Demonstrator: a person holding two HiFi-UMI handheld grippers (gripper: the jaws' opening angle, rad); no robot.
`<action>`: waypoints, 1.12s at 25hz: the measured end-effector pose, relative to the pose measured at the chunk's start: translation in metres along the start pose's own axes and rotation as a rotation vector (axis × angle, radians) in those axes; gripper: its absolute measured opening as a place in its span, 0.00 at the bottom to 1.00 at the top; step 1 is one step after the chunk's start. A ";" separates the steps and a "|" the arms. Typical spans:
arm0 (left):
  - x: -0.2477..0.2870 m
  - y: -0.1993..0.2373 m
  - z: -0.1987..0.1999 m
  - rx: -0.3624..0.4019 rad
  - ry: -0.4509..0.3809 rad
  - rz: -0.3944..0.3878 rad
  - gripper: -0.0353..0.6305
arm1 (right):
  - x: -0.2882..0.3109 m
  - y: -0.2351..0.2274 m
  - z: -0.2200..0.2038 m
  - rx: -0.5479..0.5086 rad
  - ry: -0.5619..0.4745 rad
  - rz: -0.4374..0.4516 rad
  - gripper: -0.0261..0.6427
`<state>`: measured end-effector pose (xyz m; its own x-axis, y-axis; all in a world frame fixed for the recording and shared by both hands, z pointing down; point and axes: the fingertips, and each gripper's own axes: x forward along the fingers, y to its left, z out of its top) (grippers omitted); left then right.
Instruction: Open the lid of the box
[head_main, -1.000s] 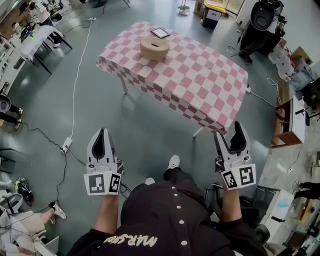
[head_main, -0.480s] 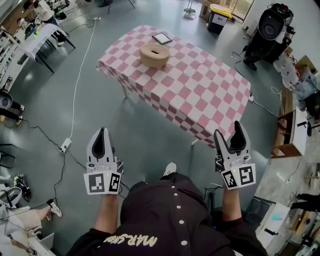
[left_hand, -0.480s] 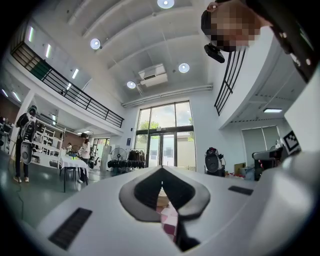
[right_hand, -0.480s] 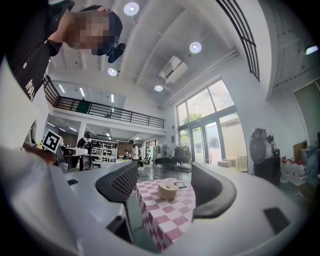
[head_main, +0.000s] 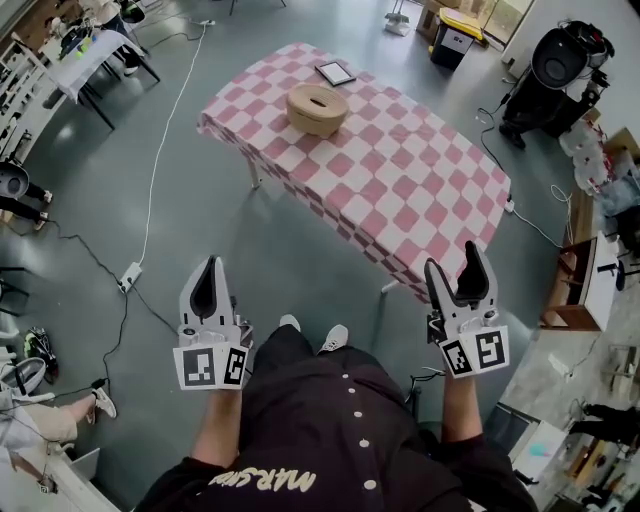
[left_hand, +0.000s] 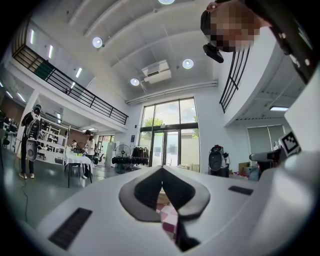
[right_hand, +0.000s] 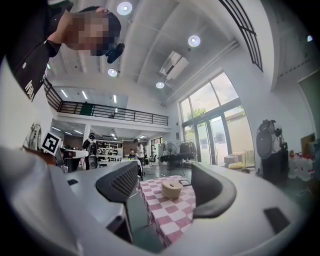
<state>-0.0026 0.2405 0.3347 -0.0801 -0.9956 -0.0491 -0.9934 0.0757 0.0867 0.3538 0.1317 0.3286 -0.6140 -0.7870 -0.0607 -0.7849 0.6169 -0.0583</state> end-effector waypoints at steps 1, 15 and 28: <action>0.002 0.004 -0.002 -0.002 0.004 0.008 0.07 | 0.006 0.001 -0.002 -0.001 0.005 0.008 0.52; 0.076 0.067 0.011 0.007 -0.028 0.024 0.07 | 0.110 0.010 0.002 -0.033 -0.017 0.041 0.52; 0.146 0.112 0.003 -0.014 -0.007 0.043 0.07 | 0.198 0.005 -0.009 -0.016 0.003 0.041 0.52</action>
<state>-0.1259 0.1042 0.3340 -0.1230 -0.9911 -0.0517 -0.9878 0.1172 0.1027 0.2280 -0.0210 0.3258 -0.6456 -0.7613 -0.0595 -0.7605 0.6481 -0.0404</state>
